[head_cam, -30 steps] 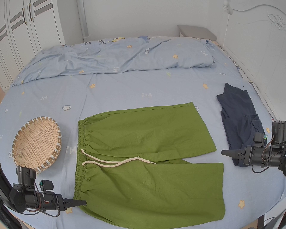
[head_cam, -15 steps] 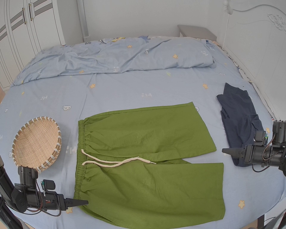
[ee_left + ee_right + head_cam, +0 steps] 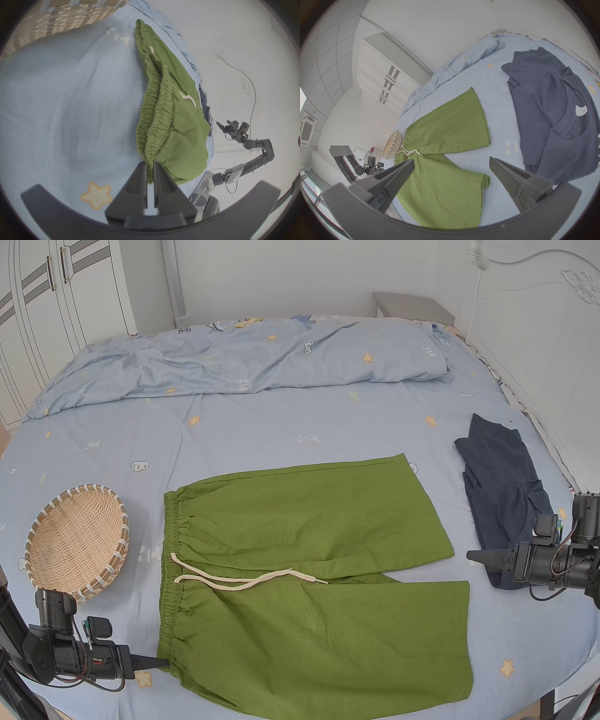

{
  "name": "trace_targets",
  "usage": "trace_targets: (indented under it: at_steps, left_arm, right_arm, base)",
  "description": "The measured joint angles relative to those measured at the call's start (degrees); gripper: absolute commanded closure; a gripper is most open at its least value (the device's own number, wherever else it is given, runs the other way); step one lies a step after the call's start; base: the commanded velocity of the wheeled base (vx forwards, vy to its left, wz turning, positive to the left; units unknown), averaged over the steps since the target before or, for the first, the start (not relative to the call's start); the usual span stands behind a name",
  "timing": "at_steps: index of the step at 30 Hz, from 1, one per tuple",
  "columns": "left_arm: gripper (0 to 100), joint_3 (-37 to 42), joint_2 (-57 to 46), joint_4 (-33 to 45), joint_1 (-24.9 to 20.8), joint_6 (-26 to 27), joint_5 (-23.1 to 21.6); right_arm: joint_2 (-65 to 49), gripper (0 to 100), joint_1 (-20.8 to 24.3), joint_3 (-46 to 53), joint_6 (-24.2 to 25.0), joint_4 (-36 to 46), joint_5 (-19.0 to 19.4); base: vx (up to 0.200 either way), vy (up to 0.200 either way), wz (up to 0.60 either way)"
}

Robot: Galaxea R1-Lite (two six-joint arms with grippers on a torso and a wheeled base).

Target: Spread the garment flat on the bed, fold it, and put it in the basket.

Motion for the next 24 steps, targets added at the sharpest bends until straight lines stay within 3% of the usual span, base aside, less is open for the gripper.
trace_targets:
  at_steps: [6, 14, 20, 24]
  left_arm:
    - [100, 0.00, -1.96, 6.88, 4.18, 2.89, -0.84]
    - [100, 0.00, -7.20, 21.30, 6.56, 16.63, -1.96]
    - [100, 0.00, -9.37, 23.67, 7.39, 19.09, -2.62]
    - [100, 0.00, -9.98, 23.89, 7.85, 19.40, -2.76]
  right_arm:
    - [-0.17, 0, 0.33, 2.33, -0.09, 0.05, 0.06]
    - [-1.62, 0, 0.49, 10.97, -0.57, 0.35, 0.17]
    - [-3.15, 0, 1.12, 20.89, -2.46, 0.63, 0.51]
    - [-4.74, 0, 2.01, 23.30, -3.51, 6.11, 0.63]
  base:
    - [0.000, 0.000, 0.00]
    - [0.000, 0.000, 0.00]
    - [0.000, 0.000, 0.00]
    - [0.000, 0.000, 0.00]
